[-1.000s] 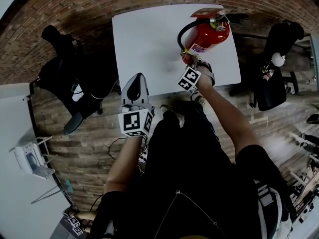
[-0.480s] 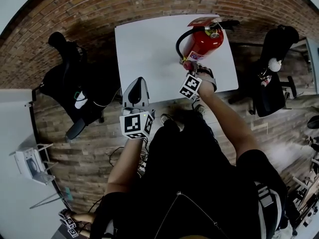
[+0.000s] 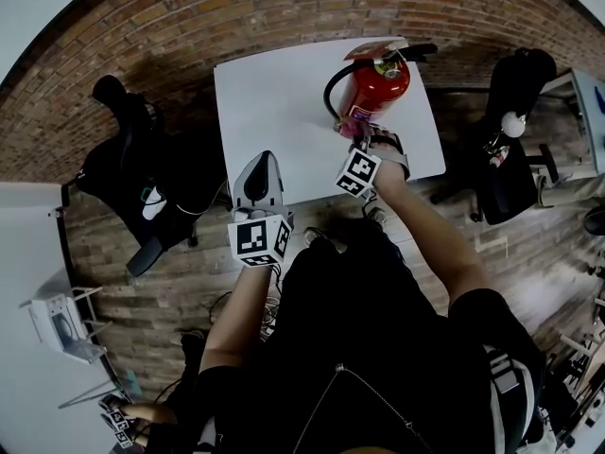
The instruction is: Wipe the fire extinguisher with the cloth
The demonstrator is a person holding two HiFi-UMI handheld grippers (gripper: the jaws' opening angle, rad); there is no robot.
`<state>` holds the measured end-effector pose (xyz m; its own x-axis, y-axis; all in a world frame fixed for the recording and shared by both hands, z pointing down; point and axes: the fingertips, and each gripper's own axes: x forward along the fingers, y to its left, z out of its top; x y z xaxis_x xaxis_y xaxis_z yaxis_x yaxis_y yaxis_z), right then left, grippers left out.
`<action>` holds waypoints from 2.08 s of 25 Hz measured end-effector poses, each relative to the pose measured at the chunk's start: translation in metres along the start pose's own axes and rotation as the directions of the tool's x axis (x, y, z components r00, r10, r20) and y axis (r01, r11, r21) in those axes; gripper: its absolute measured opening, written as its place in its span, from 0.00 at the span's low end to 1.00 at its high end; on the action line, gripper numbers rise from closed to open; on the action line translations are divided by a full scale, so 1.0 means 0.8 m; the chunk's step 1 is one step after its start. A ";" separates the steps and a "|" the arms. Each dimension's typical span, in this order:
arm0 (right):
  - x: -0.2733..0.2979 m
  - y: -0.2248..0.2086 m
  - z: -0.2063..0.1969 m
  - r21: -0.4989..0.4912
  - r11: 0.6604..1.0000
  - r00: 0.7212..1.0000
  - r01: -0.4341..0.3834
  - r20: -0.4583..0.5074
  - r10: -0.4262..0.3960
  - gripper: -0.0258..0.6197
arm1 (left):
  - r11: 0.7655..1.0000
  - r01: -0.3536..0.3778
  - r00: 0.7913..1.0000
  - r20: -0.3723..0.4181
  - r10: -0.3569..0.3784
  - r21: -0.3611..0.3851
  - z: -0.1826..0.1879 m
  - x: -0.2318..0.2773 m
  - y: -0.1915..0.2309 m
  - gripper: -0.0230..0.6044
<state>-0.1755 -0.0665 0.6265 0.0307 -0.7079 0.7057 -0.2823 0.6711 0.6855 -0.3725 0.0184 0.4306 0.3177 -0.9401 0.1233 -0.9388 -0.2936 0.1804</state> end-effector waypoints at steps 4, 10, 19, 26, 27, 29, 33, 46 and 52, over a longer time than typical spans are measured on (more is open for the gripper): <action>-0.019 -0.016 0.004 0.011 1.000 1.000 0.014 0.015 -0.014 0.20 | 1.000 0.010 1.000 0.012 -0.010 0.002 0.005 -0.001 -0.006 0.05; -0.045 -0.041 0.011 0.008 0.998 0.997 0.063 0.044 -0.063 0.20 | 1.000 0.025 0.999 0.031 -0.025 0.004 0.013 -0.003 -0.018 0.05; -0.110 -0.094 0.032 0.011 0.986 0.979 0.168 0.112 -0.168 0.20 | 0.999 0.040 0.998 0.046 -0.040 0.002 0.020 -0.005 -0.024 0.05; -0.163 -0.136 0.052 0.002 0.962 0.948 0.271 0.169 -0.268 0.20 | 0.999 0.041 0.998 0.048 -0.041 -0.010 0.022 -0.010 -0.019 0.05; -0.170 -0.143 0.056 -0.003 0.957 0.942 0.290 0.179 -0.285 0.20 | 0.999 0.042 0.998 0.050 -0.041 -0.009 0.023 -0.010 -0.018 0.05; -0.184 -0.155 0.065 -0.021 0.940 0.921 0.342 0.206 -0.330 0.20 | 0.999 0.044 0.998 0.055 -0.043 -0.008 0.025 -0.010 -0.017 0.05; -0.197 -0.177 0.084 -0.055 0.898 0.871 0.437 0.277 -0.407 0.20 | 0.999 0.045 0.997 0.065 -0.044 -0.007 0.031 -0.010 -0.016 0.05; -0.171 -0.174 0.063 -0.078 0.865 0.818 0.496 0.376 -0.436 0.20 | 1.000 0.006 0.999 0.051 -0.006 0.013 0.034 0.001 -0.026 0.05; -0.180 -0.174 0.036 -0.071 0.890 0.822 0.451 0.423 -0.382 0.20 | 1.000 -0.010 0.998 0.055 0.009 0.021 0.038 0.024 -0.055 0.05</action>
<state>-0.1681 -0.0641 0.4247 -0.2720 -0.9313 0.2422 -0.1689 0.2940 0.9408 -0.3291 0.0085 0.3954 0.3016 -0.9508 0.0712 -0.9445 -0.2877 0.1585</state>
